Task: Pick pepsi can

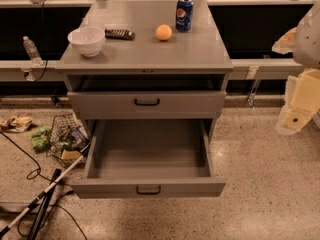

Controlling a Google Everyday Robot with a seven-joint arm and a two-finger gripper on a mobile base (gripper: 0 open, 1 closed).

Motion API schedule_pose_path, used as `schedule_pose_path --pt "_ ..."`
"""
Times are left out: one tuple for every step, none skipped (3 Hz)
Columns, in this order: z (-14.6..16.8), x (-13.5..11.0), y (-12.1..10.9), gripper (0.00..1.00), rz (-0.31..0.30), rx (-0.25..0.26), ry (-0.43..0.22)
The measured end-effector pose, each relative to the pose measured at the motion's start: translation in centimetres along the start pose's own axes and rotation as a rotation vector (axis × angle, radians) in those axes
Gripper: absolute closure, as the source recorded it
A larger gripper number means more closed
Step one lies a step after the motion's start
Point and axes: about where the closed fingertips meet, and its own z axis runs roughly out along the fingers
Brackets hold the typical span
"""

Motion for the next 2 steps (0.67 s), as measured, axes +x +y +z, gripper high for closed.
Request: schedule_pose_path --pt "0.0 0.0 0.0 0.00 0.000 0.000 0.000" --pt "1.8 -0.4 -3.0 0.00 0.083 0.053 -0.137"
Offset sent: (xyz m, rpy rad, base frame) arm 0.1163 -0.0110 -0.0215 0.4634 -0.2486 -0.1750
